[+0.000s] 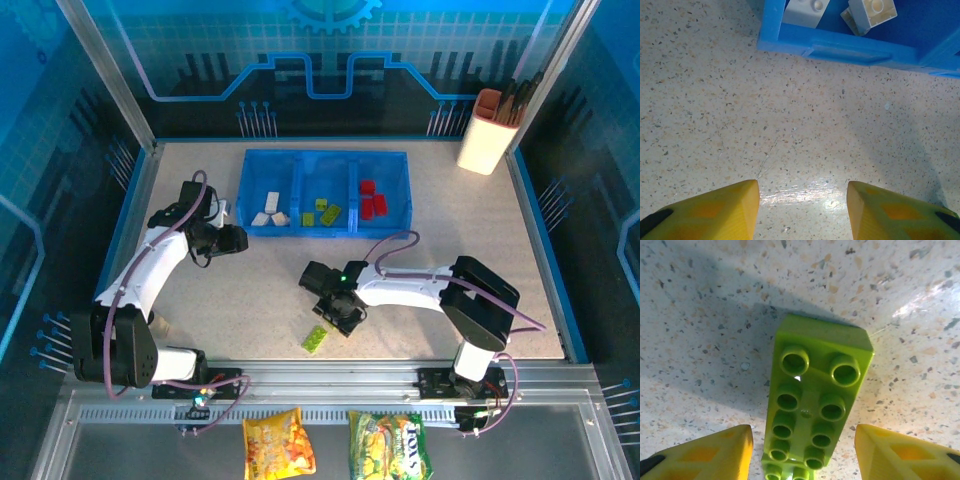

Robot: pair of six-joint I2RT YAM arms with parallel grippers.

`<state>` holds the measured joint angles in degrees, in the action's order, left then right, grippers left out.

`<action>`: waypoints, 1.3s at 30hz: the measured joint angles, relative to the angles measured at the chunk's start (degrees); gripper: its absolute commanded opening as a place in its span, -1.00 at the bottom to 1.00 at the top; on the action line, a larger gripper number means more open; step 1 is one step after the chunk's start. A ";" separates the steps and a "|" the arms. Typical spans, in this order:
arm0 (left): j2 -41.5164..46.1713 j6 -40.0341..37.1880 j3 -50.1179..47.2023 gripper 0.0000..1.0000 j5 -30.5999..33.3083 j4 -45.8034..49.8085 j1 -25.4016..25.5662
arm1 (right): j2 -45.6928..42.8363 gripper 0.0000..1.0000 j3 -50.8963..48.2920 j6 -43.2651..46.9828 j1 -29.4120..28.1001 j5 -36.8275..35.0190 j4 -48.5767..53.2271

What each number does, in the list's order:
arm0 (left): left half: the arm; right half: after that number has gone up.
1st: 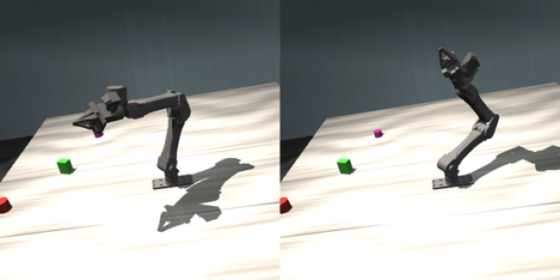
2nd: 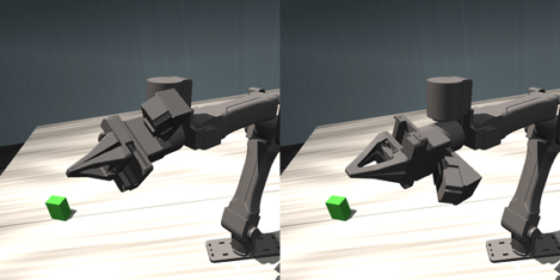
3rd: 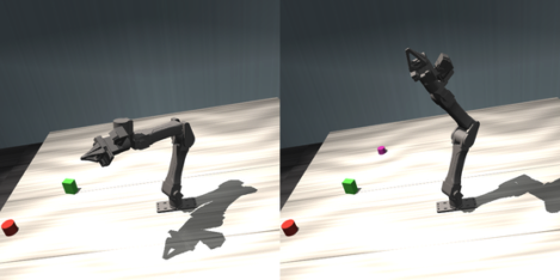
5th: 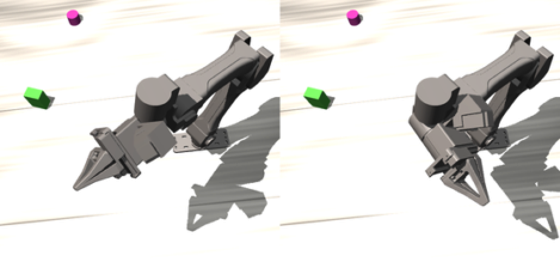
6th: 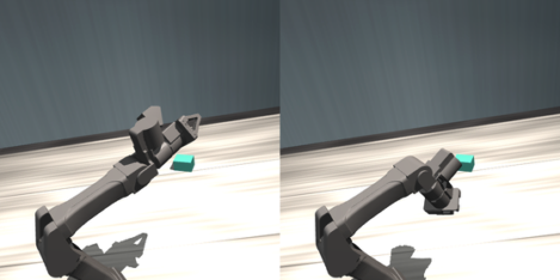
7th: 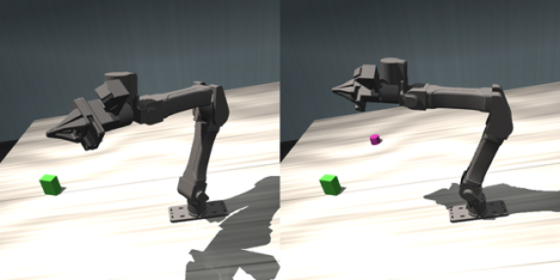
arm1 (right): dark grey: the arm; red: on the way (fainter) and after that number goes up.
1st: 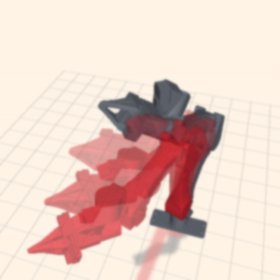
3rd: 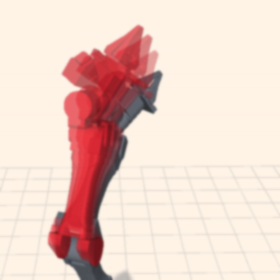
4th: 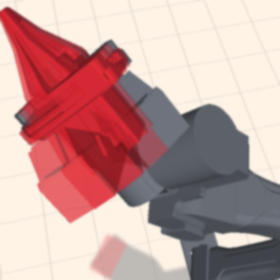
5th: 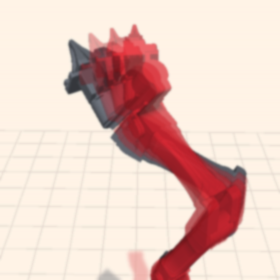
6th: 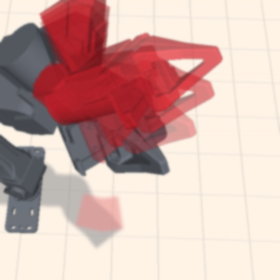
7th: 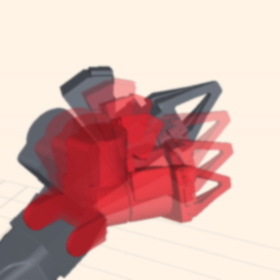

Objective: Sort the legos into containers by color
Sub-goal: Pick up the lego from the bottom-center of the table.

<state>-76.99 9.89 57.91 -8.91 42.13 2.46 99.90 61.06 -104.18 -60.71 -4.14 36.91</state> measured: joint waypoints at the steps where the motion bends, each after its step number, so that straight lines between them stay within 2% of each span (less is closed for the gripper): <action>1: 0.00 0.00 0.00 0.01 0.00 0.02 0.00 | 0.48 0.12 0.00 0.00 0.00 0.17 -0.20; 19: -0.04 0.00 0.00 0.01 0.00 0.00 0.00 | 2.91 -0.22 1.64 2.12 0.39 1.42 2.93; 26: -0.31 0.00 0.00 0.01 0.00 0.00 0.00 | 3.93 -0.52 3.52 5.27 0.39 1.16 4.48; 33: -0.48 -0.33 0.00 0.01 0.00 0.00 0.00 | 5.88 -0.60 7.08 13.81 0.44 -0.63 6.45; 36: -0.83 -0.85 0.00 0.02 0.00 0.02 0.00 | 7.08 -0.70 9.94 19.41 0.37 -1.81 7.98; 39: -0.87 -0.98 0.00 0.02 0.00 0.02 0.00 | 8.22 -0.71 12.76 25.38 0.22 -3.37 9.20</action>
<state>-77.87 8.91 57.91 -8.91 42.15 2.46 108.12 73.82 -78.81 -60.49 -7.51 46.11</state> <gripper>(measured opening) 0.508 0.316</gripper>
